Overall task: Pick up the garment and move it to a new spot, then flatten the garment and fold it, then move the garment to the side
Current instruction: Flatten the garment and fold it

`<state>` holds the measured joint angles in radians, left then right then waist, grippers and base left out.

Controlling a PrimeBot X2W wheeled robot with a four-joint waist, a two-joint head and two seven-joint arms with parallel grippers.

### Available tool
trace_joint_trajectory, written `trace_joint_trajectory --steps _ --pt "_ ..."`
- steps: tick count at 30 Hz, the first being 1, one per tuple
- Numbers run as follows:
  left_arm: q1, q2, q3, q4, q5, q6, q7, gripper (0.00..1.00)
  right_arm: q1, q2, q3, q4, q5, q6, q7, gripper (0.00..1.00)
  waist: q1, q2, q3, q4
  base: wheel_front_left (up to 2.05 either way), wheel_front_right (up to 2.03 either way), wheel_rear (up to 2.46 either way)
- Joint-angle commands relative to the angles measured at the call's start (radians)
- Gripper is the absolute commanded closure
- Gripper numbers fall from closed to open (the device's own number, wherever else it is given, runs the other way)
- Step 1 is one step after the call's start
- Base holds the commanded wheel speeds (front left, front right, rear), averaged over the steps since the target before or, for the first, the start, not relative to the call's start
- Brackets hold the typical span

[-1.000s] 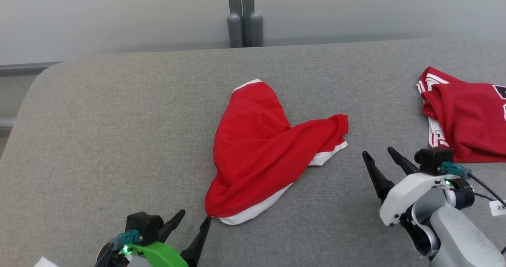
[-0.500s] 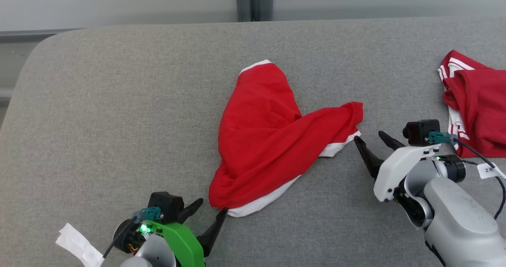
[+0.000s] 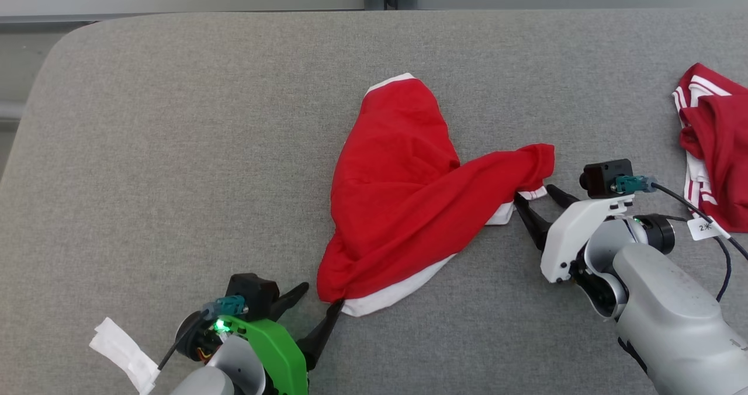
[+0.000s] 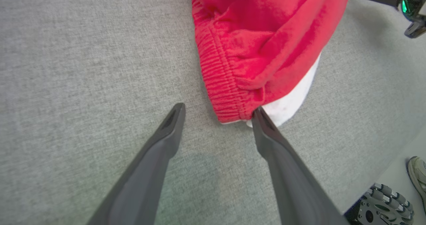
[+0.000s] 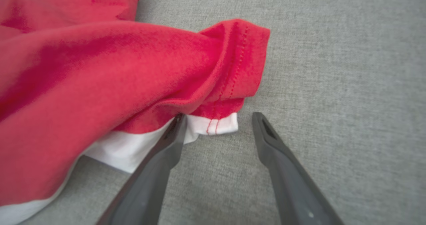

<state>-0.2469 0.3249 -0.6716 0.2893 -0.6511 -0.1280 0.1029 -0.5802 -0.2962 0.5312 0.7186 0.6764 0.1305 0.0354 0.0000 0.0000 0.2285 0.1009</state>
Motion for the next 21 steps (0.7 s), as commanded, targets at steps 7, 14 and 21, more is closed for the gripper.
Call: trace_joint_trajectory --steps 7,14,21 --pt "-0.028 0.01 -0.022 0.02 -0.024 -0.004 -0.013 0.0 -0.005 0.009 0.054 0.028 0.043 0.001 -0.001 1.0 0.0 0.0 0.001 0.003 0.0 0.0 0.0" --pt "-0.032 0.017 -0.061 0.017 -0.063 -0.004 -0.004 0.0 -0.011 -0.008 0.1 0.019 0.086 0.0 -0.037 1.0 0.0 0.0 -0.013 -0.009 0.0 0.0 0.0" --pt "-0.039 0.033 -0.07 0.04 -0.07 -0.004 -0.016 0.0 -0.025 -0.023 0.138 0.019 0.118 0.0 -0.059 1.0 0.0 0.0 -0.023 -0.027 0.0 0.0 0.0"
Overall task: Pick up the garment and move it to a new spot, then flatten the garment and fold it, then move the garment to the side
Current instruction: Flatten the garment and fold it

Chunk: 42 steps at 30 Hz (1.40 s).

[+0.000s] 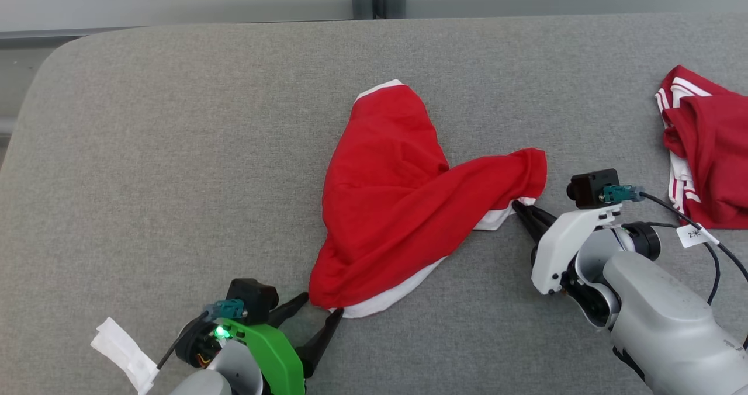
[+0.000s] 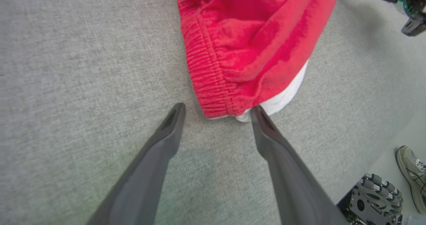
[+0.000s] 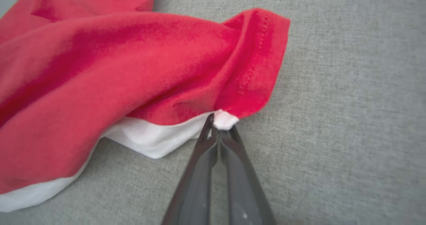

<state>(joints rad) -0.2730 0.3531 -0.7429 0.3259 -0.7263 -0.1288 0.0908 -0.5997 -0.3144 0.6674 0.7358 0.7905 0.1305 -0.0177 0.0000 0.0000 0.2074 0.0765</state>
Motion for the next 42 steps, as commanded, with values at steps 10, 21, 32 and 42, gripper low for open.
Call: trace_joint_trajectory --steps 10,21,32,42 --pt "-0.002 0.023 -0.011 -0.01 -0.01 -0.003 -0.024 1.0 0.005 -0.016 0.04 0.008 0.058 0.0 -0.043 1.0 0.0 0.0 -0.025 -0.01 0.0 0.0 0.0" --pt "0.058 0.074 0.032 -0.103 -0.037 0.027 -0.071 1.0 0.096 -0.101 0.063 -0.151 0.153 0.0 -0.119 1.0 0.0 0.0 -0.089 -0.013 0.0 0.0 0.0" --pt "-0.084 0.172 0.108 -0.231 -0.036 0.042 -0.002 1.0 0.068 -0.189 0.018 -0.37 0.193 0.0 -0.121 1.0 0.0 0.0 -0.045 -0.05 0.0 0.0 0.0" --pt "-0.508 0.189 0.124 -0.079 -0.035 0.003 0.119 1.0 -0.197 -0.211 -0.004 -0.448 0.235 0.0 -0.099 1.0 0.0 0.0 0.139 -0.086 0.0 0.0 0.0"
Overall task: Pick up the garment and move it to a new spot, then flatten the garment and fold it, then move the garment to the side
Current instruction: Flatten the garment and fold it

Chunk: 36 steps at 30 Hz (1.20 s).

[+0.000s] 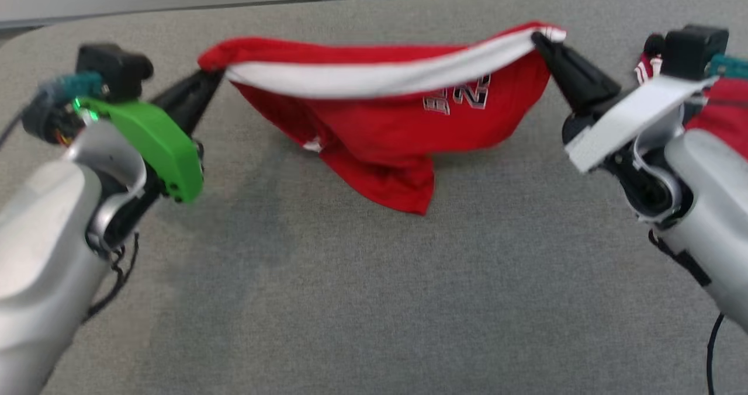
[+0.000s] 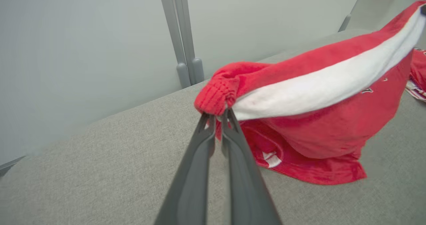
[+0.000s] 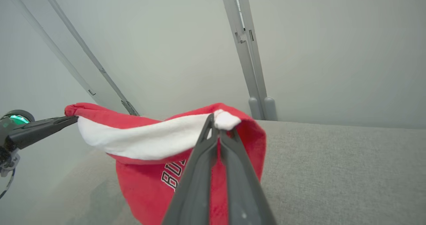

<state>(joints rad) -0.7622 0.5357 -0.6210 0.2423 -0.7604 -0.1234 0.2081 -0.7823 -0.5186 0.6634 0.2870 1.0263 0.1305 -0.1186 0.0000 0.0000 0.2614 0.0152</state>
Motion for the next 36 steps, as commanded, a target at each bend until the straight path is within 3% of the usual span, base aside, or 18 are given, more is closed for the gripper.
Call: trace_joint_trajectory --steps 1,11,21,28,36 --pt "-0.078 0.005 -0.002 0.034 0.002 -0.005 0.009 1.0 -0.056 -0.005 0.005 0.005 0.01 0.0 0.004 1.0 0.0 0.0 0.106 -0.028 0.0 0.0 0.0" --pt "-0.574 -0.011 -0.046 0.244 -0.018 -0.008 0.045 1.0 -0.507 0.012 0.022 0.087 0.12 0.0 -0.003 1.0 0.0 0.0 0.275 -0.063 0.0 0.0 0.0" --pt "-0.918 -0.068 -0.086 0.439 -0.018 -0.006 -0.044 1.0 -0.841 -0.025 0.056 0.172 0.131 0.0 -0.085 1.0 0.0 0.0 0.357 -0.066 0.0 0.0 0.0" --pt "-0.982 -0.085 -0.142 0.517 -0.071 -0.006 -0.103 1.0 -0.915 -0.034 0.076 0.214 0.149 0.0 -0.134 1.0 0.0 0.0 0.356 -0.067 0.0 0.0 0.0" --pt "-0.848 -0.063 -0.297 0.515 -0.149 -0.006 -0.123 1.0 -0.796 -0.039 0.196 0.228 0.247 0.0 -0.109 1.0 0.0 0.0 0.313 -0.069 0.0 0.0 0.0"
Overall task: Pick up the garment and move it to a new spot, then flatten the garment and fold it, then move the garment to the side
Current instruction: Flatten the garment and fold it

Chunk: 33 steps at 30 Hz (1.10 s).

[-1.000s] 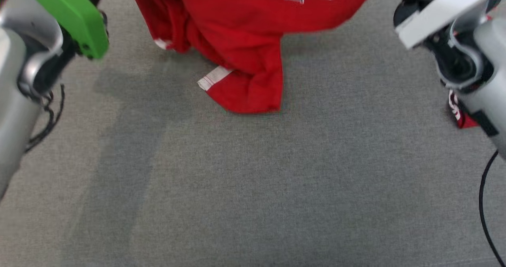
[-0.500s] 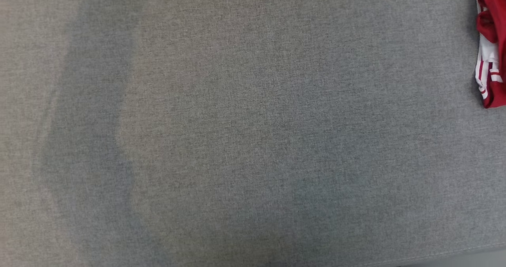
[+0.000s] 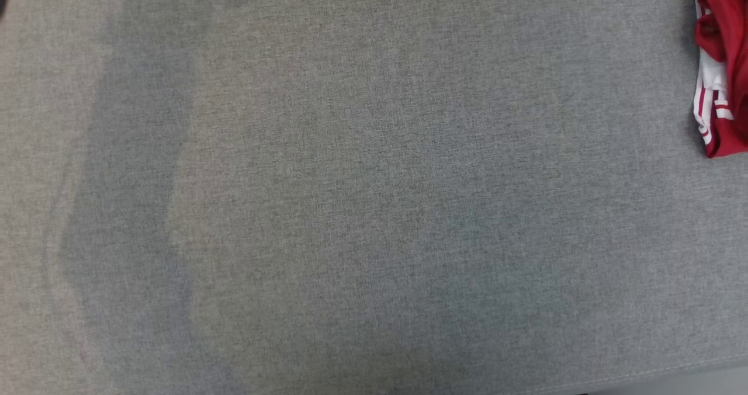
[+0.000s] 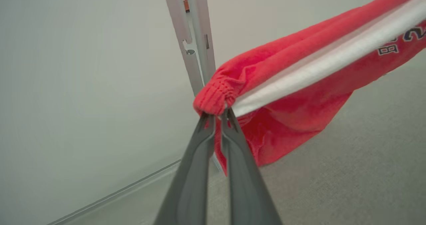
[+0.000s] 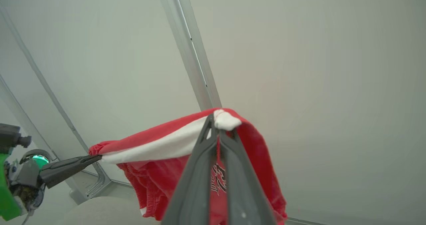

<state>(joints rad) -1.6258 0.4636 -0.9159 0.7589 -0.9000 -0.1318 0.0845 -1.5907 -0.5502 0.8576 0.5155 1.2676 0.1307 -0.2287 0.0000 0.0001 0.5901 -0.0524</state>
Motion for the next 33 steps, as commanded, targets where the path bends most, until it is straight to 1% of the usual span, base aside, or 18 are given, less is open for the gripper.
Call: trace_joint_trajectory --steps 1,3,7,10,14,20,25,28,31,33 --pt "0.04 0.02 -0.032 -0.009 -0.015 0.003 0.002 1.0 0.037 -0.013 0.022 -0.004 0.013 0.0 0.004 1.0 0.0 -0.0001 -0.029 -0.002 0.0 0.0 0.0" --pt "0.089 0.035 -0.086 -0.034 -0.041 0.003 -0.005 1.0 0.084 -0.022 0.06 -0.013 0.031 0.0 0.005 1.0 0.0 -0.0001 -0.056 -0.003 0.0 0.0 0.0" --pt "0.183 0.073 -0.18 -0.094 -0.121 0.003 0.01 1.0 0.168 -0.061 0.125 -0.037 0.056 0.0 0.004 1.0 0.0 -0.0001 -0.119 -0.006 0.0 0.0 0.0" --pt "0.253 0.105 -0.253 -0.148 -0.186 0.003 0.056 1.0 0.247 -0.09 0.179 -0.056 0.082 0.0 0.026 1.0 0.0 -0.0001 -0.18 -0.005 0.0 0.0 0.0" --pt "0.338 0.149 -0.312 -0.215 -0.28 0.003 0.147 1.0 0.344 -0.134 0.252 -0.092 0.126 0.0 0.085 1.0 0.0 -0.0001 -0.261 -0.006 0.0 0.0 0.0" --pt "0.467 0.212 -0.338 -0.321 -0.429 0.003 0.304 1.0 0.48 -0.208 0.339 -0.162 0.187 0.0 0.174 1.0 0.0 -0.0001 -0.367 -0.007 0.0 0.0 0.0" --pt "0.559 0.26 -0.349 -0.427 -0.499 0.003 0.389 1.0 0.583 -0.285 0.383 -0.246 0.203 0.0 0.219 1.0 0.0 -0.0001 -0.425 -0.001 0.0 0.0 0.0" --pt "0.616 0.301 -0.356 -0.516 -0.519 0.003 0.45 1.0 0.642 -0.347 0.389 -0.317 0.234 0.0 0.227 1.0 0.0 -0.0001 -0.454 0.001 0.0 0.0 0.0" --pt "0.666 0.343 -0.358 -0.609 -0.549 0.016 0.496 1.0 0.705 -0.405 0.398 -0.391 0.268 0.0 0.254 1.0 0.0 -0.0001 -0.474 0.004 0.0 0.0 0.0" --pt "0.698 0.376 -0.359 -0.677 -0.567 0.031 0.522 1.0 0.747 -0.447 0.403 -0.444 0.309 0.0 0.292 1.0 0.0 -0.0001 -0.486 0.003 0.0 0.0 0.0"
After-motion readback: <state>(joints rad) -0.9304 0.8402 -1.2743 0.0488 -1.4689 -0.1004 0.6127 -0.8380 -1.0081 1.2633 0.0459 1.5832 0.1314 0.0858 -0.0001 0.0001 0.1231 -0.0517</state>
